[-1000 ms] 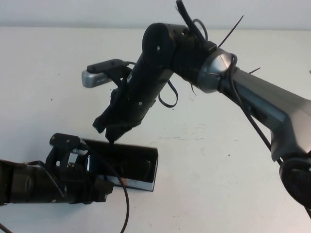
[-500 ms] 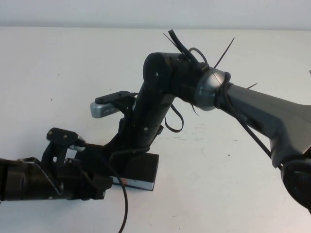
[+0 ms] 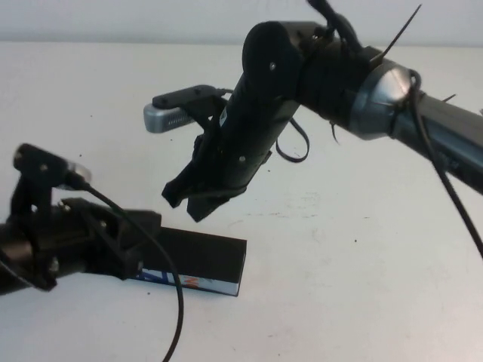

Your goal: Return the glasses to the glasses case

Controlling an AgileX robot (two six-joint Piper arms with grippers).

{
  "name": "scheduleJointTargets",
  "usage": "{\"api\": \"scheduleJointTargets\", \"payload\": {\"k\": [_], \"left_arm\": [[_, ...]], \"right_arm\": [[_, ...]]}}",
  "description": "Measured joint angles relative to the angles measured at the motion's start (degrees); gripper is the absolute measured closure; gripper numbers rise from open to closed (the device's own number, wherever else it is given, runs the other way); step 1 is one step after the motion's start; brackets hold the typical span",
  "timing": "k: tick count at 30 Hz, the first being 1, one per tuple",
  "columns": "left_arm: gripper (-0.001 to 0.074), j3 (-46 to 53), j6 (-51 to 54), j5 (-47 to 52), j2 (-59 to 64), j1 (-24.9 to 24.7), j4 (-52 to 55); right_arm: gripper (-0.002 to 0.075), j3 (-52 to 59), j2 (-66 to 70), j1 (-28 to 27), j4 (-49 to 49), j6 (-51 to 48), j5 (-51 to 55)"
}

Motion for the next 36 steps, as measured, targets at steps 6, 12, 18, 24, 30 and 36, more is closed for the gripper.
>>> {"api": "scheduleJointTargets", "payload": {"k": [6, 12, 18, 24, 30, 36], "left_arm": [[0.0735, 0.2, 0.0, -9.1, -19.0, 0.0, -0.7], [0.0735, 1.2, -0.1, -17.0, -38.2, 0.0, 0.9], [0.0735, 10.0, -0.3, -23.6, -53.4, 0.0, 0.2], [0.0735, 23.6, 0.3, -31.6, -64.0, 0.0, -6.8], [0.0735, 31.3, 4.0, -33.1, -66.5, 0.0, -7.4], [0.0735, 31.3, 4.8, -35.5, -66.5, 0.0, -7.9]], "right_arm": [[0.0737, 0.3, -8.8, 0.2, -3.5, 3.5, 0.3], [0.0737, 9.1, -23.3, 2.9, -10.1, 7.4, 0.7], [0.0737, 27.3, -41.5, 3.9, -11.7, 9.9, 0.3], [0.0737, 47.5, -60.8, 3.9, -12.1, 13.0, -10.5], [0.0737, 67.4, -75.6, 3.9, -10.6, 14.4, -28.2], [0.0737, 81.1, -81.7, 3.9, -9.7, 14.4, -47.2]]}}
